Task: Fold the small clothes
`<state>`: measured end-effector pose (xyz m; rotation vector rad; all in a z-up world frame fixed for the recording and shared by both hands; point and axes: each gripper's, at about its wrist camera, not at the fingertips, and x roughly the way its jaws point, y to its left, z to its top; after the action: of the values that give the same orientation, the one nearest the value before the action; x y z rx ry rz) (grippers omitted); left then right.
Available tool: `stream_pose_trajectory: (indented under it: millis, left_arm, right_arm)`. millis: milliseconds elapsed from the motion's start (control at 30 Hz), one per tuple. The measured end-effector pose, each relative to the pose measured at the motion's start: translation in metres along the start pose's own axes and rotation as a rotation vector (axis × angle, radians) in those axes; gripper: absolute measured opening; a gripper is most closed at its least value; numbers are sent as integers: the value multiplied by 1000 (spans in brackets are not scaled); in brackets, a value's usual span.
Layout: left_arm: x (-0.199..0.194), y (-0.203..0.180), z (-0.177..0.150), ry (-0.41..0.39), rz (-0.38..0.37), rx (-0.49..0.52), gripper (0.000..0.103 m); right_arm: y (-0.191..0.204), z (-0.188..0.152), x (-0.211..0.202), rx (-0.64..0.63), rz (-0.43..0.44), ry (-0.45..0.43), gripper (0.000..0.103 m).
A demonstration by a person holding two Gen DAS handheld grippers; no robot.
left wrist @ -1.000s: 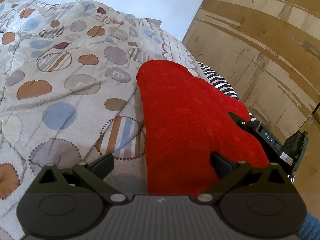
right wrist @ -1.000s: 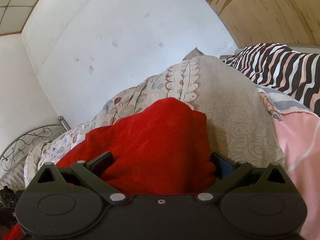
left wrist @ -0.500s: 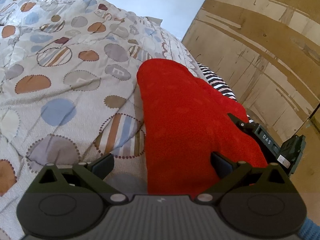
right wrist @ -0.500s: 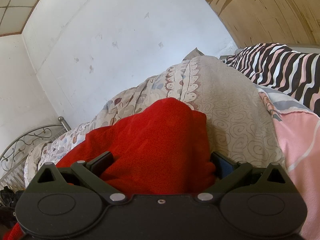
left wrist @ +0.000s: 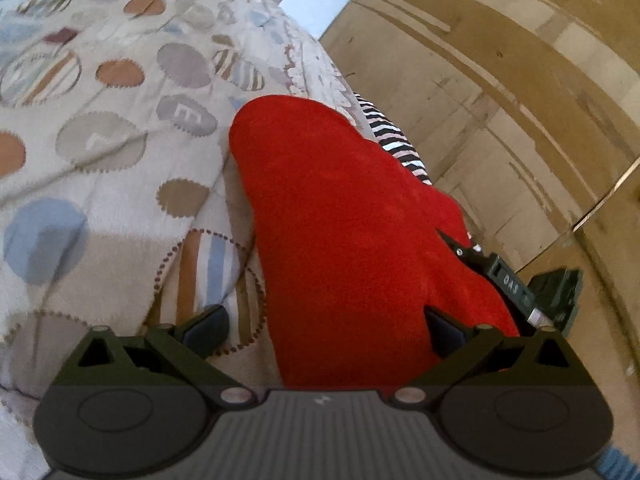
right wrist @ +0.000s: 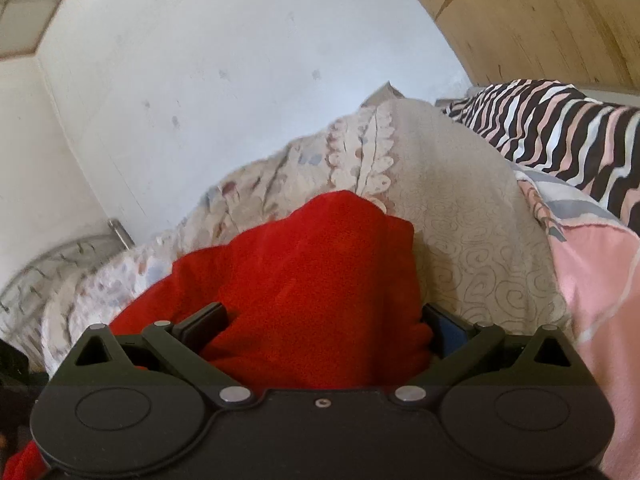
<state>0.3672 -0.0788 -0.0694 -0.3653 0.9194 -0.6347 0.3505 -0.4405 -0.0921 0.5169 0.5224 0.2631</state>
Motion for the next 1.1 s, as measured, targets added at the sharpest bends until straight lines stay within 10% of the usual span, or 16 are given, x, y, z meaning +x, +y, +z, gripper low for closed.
stream_pose_trajectory:
  millis: [233,400,667,833,1100]
  left_arm:
    - [1,-2,3,15,3,2,101]
    - [-5,-9,7,37,-25,-27,76]
    - [-25,-26,10,14,14,-24,57]
    - [-54,-16,21,-34,-79,-114,53]
    - [-139,12,45,-169,12,-91,53]
  right_arm:
    - [13,4,-7,20,-10,45,71]
    - [26,5,-14,10,-36,39,51]
    - [58,18,-32,-41,-62,18,43]
    - [96,36,-45,-109,-16,9,41]
    - [176,53,-9,-148,132,-9,40]
